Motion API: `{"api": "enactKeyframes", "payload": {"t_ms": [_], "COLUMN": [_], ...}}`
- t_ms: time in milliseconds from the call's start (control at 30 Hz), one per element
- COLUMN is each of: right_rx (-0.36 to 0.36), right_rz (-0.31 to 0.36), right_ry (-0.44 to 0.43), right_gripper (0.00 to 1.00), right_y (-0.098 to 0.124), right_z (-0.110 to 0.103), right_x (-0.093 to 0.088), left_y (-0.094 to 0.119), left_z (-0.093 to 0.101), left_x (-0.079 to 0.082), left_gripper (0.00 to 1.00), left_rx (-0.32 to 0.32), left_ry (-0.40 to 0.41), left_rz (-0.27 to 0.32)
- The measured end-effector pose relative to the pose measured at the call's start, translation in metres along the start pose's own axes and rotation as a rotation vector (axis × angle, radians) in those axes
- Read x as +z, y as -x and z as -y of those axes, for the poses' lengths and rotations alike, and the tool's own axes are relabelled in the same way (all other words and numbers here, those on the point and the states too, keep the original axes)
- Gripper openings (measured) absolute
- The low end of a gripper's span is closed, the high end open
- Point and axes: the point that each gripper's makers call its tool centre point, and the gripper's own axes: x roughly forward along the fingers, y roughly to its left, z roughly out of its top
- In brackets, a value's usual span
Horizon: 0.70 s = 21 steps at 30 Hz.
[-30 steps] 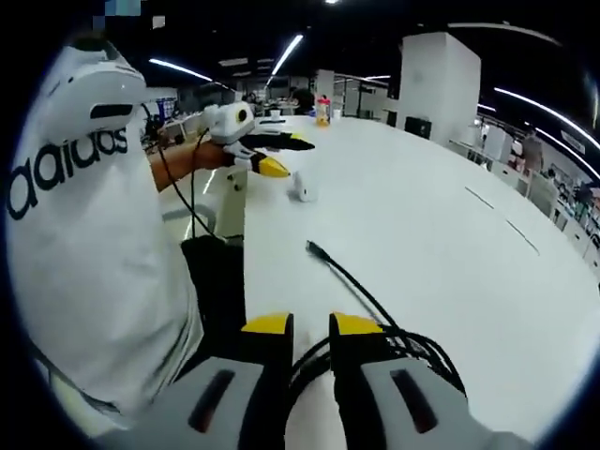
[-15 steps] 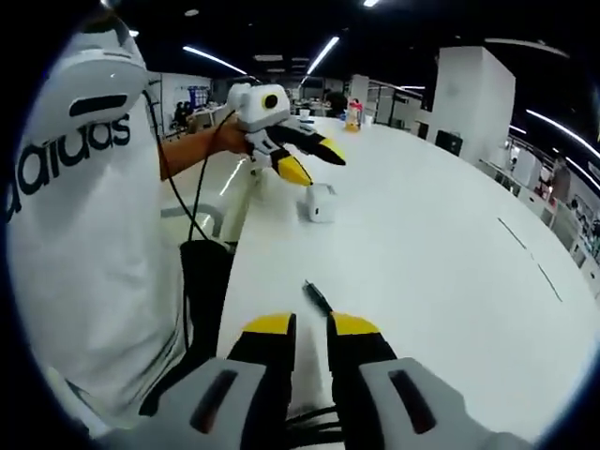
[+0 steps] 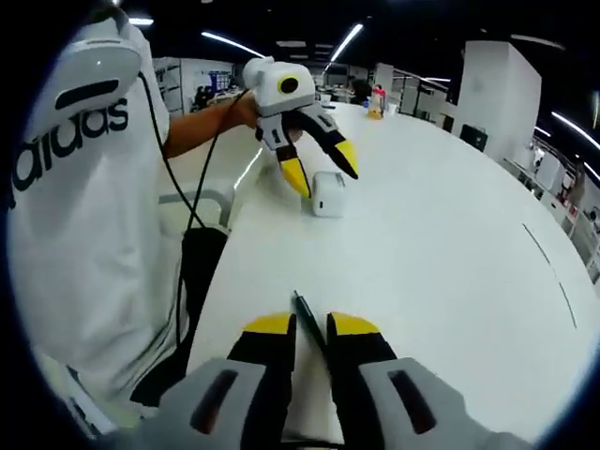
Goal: Plug the desk Type‑C cable into the charger adapter.
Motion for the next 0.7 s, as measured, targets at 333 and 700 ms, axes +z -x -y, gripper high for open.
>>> {"api": "enactKeyframes", "payload": {"t_ms": [333,700], "right_rx": [0.052,0.039], "right_rz": [0.003,-0.002], "right_ry": [-0.035,-0.002], "right_gripper": [0.07,0.02], "right_y": [-0.007,-0.010], "right_z": [-0.003,0.002], "right_x": [-0.001,0.002], "left_y": [-0.003,-0.007], "left_z": [0.004,0.006], "left_x": [-0.005,-0.009], "left_gripper": [0.33,0.34], "left_rx": [-0.066,-0.116], "left_ry": [0.007,0.035], "left_rz": [-0.023,-0.025]}}
